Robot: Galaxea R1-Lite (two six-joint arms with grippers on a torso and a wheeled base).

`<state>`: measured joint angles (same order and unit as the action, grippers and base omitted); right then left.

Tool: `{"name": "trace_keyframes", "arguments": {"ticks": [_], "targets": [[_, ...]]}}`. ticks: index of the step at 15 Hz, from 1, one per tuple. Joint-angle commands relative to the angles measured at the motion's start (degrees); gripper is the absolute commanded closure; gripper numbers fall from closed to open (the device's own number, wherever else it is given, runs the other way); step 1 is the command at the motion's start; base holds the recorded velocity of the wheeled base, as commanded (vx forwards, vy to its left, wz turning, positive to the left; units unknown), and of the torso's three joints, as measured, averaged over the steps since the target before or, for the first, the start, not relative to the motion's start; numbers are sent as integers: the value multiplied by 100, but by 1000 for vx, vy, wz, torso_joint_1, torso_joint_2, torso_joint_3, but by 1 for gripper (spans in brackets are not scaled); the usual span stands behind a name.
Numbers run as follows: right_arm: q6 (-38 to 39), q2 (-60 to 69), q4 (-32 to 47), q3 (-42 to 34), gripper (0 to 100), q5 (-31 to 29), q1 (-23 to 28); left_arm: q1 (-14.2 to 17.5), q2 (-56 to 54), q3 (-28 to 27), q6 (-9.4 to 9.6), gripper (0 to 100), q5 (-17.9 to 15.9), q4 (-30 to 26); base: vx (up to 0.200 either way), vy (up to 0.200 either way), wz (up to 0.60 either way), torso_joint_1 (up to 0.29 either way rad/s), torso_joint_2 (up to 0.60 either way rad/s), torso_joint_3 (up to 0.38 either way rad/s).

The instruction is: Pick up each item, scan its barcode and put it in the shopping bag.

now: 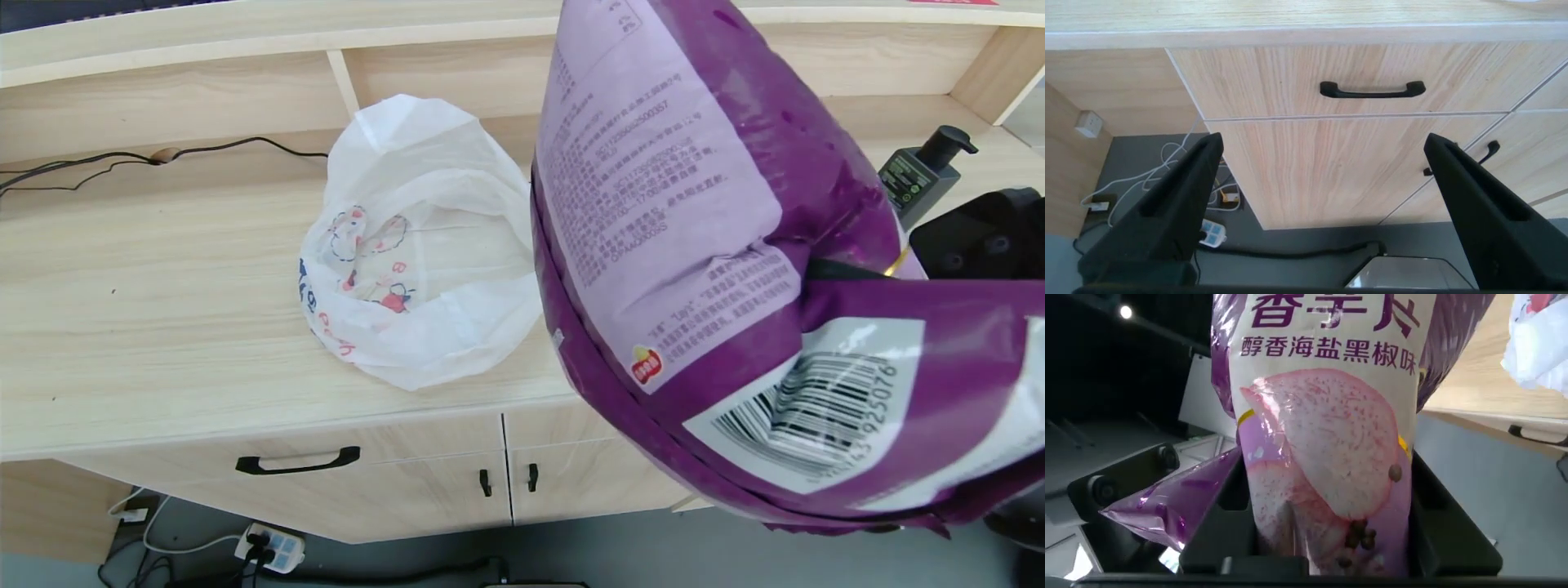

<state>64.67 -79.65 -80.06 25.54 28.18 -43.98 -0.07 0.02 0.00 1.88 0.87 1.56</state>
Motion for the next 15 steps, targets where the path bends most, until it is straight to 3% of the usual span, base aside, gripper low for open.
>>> {"name": "trace_keyframes", "arguments": {"ticks": [1,9,12,15], "targets": [[10,-94,-10,4,100,3,-49,-1,-2,0,-3,0,1,2,0,0,0,0,0,0],[-7,-138,-19,92,100,3,92,7,-2,0,-91,0,1,2,0,0,0,0,0,0],[-218,-200,-10,426,100,29,742,-1,-2,0,-100,0,1,2,0,0,0,0,0,0],[-1308,-384,139,865,100,64,1639,-1,-2,0,-117,0,1,2,0,0,0,0,0,0]]}}
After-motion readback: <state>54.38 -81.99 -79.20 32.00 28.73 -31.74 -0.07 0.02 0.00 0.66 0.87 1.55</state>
